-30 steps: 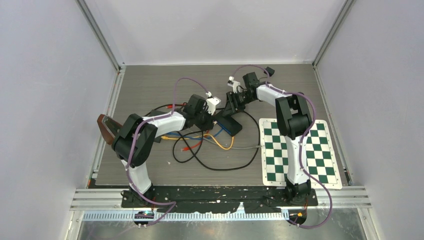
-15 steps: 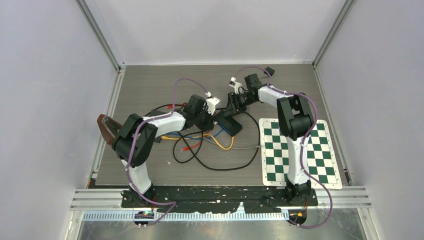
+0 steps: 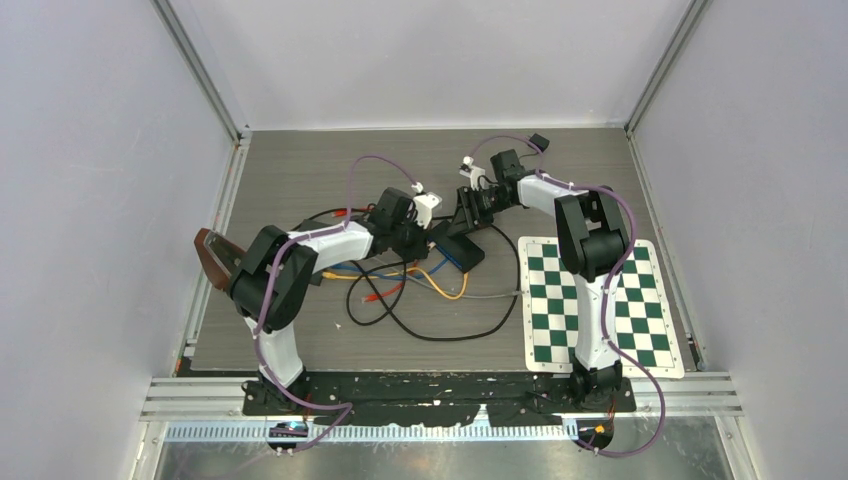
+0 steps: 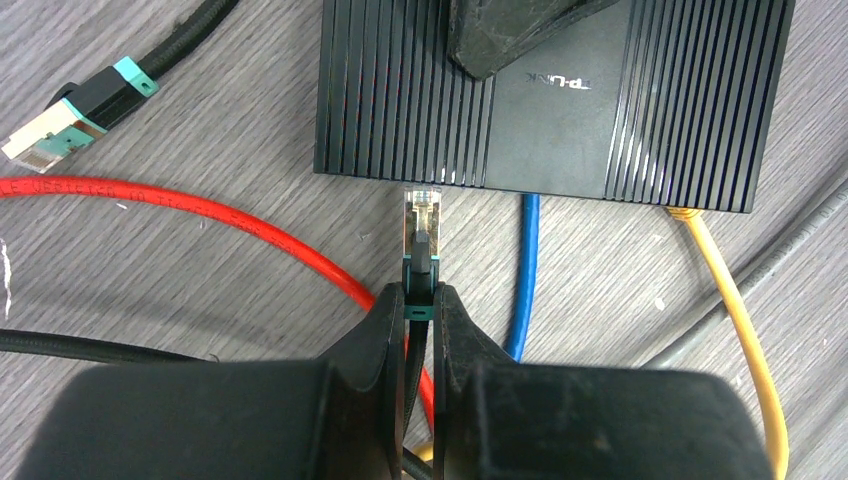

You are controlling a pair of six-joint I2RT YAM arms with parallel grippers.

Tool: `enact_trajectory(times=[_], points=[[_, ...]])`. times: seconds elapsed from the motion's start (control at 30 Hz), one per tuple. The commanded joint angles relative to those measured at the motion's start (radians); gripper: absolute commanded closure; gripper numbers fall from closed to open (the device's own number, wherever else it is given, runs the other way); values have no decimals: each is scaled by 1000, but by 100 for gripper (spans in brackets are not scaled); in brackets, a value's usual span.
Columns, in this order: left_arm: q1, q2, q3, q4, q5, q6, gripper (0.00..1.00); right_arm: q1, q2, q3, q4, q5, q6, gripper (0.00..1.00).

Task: Insert the plug into the switch port
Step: Insert the connector into the switch port.

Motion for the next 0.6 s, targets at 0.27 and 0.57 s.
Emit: enact_trajectory(times=[0.27,0.57], points=[[-4,34,71,-26,3,-32,100,-3,-60,-6,8,12,16,50],[-3,28,41,48,-15,3,100,0,-27,30,-41,-26,-33,52]])
